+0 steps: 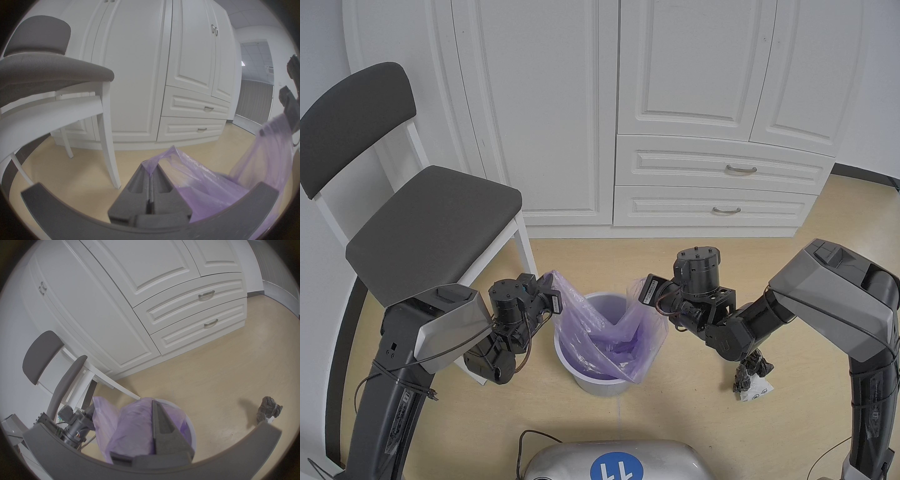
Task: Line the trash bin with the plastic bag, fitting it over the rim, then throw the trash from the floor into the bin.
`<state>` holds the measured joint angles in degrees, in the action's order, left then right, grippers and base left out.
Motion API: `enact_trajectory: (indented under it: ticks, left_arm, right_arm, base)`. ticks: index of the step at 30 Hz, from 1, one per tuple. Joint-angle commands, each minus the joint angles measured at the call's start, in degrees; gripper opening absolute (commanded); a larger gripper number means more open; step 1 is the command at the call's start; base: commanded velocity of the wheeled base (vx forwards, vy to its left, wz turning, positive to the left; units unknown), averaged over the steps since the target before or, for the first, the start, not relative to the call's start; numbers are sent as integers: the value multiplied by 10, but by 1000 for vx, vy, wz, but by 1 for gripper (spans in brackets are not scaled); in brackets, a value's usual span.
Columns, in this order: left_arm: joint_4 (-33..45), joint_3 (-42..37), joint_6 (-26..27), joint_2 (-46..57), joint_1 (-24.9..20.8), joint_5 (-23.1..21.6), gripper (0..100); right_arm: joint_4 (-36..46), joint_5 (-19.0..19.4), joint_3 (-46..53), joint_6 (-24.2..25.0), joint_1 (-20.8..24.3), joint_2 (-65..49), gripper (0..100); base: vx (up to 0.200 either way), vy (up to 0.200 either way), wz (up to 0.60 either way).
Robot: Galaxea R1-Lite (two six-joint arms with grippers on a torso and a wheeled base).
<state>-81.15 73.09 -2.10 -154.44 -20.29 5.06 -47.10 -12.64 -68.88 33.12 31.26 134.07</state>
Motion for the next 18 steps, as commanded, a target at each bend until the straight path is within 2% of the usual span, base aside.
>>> enact_trajectory:
  ticks: [1, 4, 6, 9, 11, 15, 18]
  left_arm:
    - [18, -72, -6, 47, -3, -33, 0]
    - [40, -129, -21, 84, 3, -95, 0]
    - [53, -147, -24, 100, 9, -114, 0]
    - [82, -149, -24, 112, 23, -115, 0]
    - [86, -147, -24, 112, 25, -114, 0]
    - [91, -150, -14, 111, 44, -112, 0]
    - [94, -152, -2, 112, 55, -112, 0]
  right_arm:
    - [3, -3, -28, -2, -13, 22, 0]
    - [11, -12, -60, 4, -25, 45, 0]
    - [27, -27, -82, 7, -30, 58, 0]
    - [71, -56, -126, 15, -34, 77, 0]
    - [82, -62, -135, 17, -34, 80, 0]
    - [143, -126, -214, 26, -42, 112, 0]
    - [190, -133, -220, 28, -38, 112, 0]
  base:
    - [0, 0, 0]
    - [0, 0, 0]
    - [0, 0, 0]
    - [0, 0, 0]
    - [0, 0, 0]
    - [0, 0, 0]
    - [0, 0, 0]
